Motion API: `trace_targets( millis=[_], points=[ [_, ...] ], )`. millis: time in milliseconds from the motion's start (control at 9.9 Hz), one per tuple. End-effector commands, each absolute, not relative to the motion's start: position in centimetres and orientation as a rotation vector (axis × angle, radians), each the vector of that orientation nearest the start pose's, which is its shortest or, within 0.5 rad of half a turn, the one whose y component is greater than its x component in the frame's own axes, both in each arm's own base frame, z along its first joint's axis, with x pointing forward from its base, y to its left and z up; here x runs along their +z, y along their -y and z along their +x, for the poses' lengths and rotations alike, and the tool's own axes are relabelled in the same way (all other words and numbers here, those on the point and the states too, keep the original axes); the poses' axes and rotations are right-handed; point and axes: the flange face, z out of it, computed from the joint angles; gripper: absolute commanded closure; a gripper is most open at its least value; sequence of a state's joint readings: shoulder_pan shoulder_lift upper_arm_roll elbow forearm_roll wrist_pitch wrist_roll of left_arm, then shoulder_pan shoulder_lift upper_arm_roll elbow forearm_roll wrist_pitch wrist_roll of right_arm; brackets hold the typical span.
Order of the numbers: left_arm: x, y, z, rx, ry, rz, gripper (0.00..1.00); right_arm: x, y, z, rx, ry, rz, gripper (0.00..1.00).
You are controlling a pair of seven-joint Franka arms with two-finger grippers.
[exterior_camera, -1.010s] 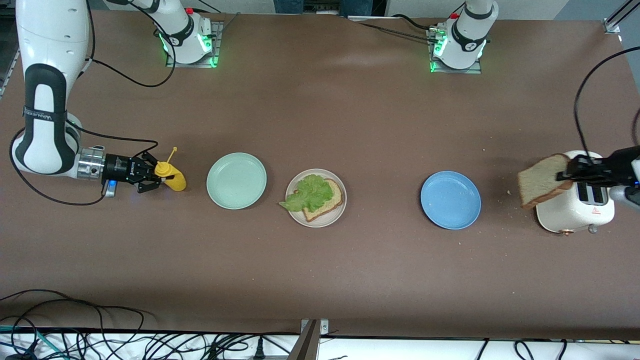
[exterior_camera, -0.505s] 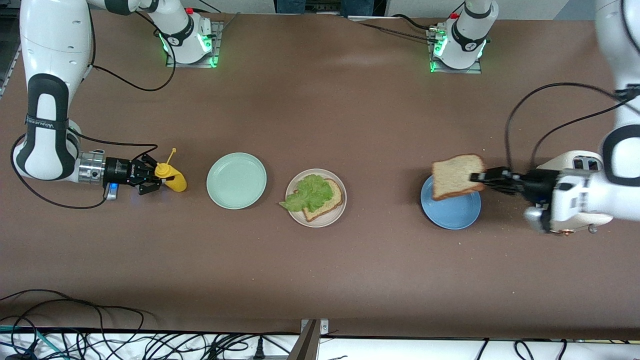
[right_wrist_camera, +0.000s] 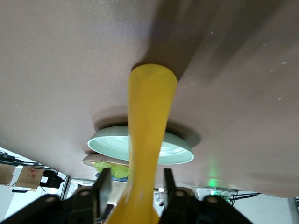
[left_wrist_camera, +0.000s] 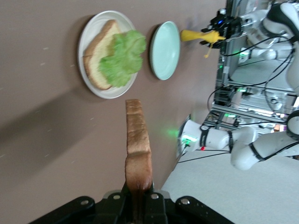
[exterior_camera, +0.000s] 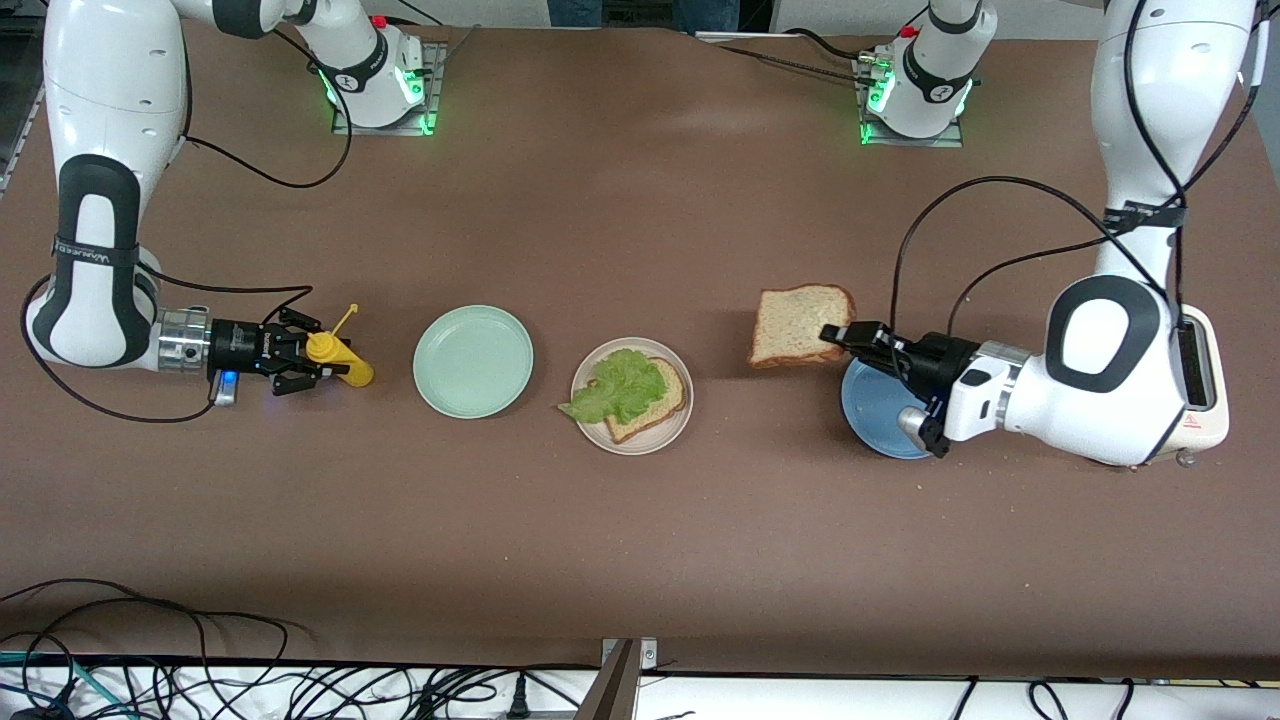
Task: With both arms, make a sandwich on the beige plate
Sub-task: 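Carry the toast slice with the left gripper onto the lettuce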
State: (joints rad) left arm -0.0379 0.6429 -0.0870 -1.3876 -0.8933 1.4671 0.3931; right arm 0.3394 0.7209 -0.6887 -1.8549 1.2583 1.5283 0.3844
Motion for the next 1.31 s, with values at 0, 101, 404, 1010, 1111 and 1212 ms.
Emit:
trace_targets(
  millis=[0,101,404,1010,1111,1212],
  points=[
    [33.2,18.8,66.1,-0.419,0.274,2.026,1.0,19.6,7.9,59.2,0.845,-1.363,-1.809,0.17],
    [31.9,19.4,66.2,-0.418,0.22,1.961,1.0,20.2,7.8,59.7,0.836,-1.351,-1.82,0.09],
    [29.4,22.8,66.0,-0.35,0.097,1.929,1.0,22.5,8.1,60.3,0.806,-1.311,-1.87,0.0],
    [24.5,29.0,65.3,-0.214,-0.109,1.923,1.0,30.1,10.1,61.0,0.703,-1.252,-2.054,0.0],
    [23.8,29.6,65.2,-0.188,-0.118,1.919,1.0,31.9,10.2,61.7,0.67,-1.226,-2.12,0.0],
    [22.7,30.5,64.8,-0.169,-0.112,1.901,1.0,33.5,10.5,62.2,0.642,-1.213,-2.175,0.0]
  ],
)
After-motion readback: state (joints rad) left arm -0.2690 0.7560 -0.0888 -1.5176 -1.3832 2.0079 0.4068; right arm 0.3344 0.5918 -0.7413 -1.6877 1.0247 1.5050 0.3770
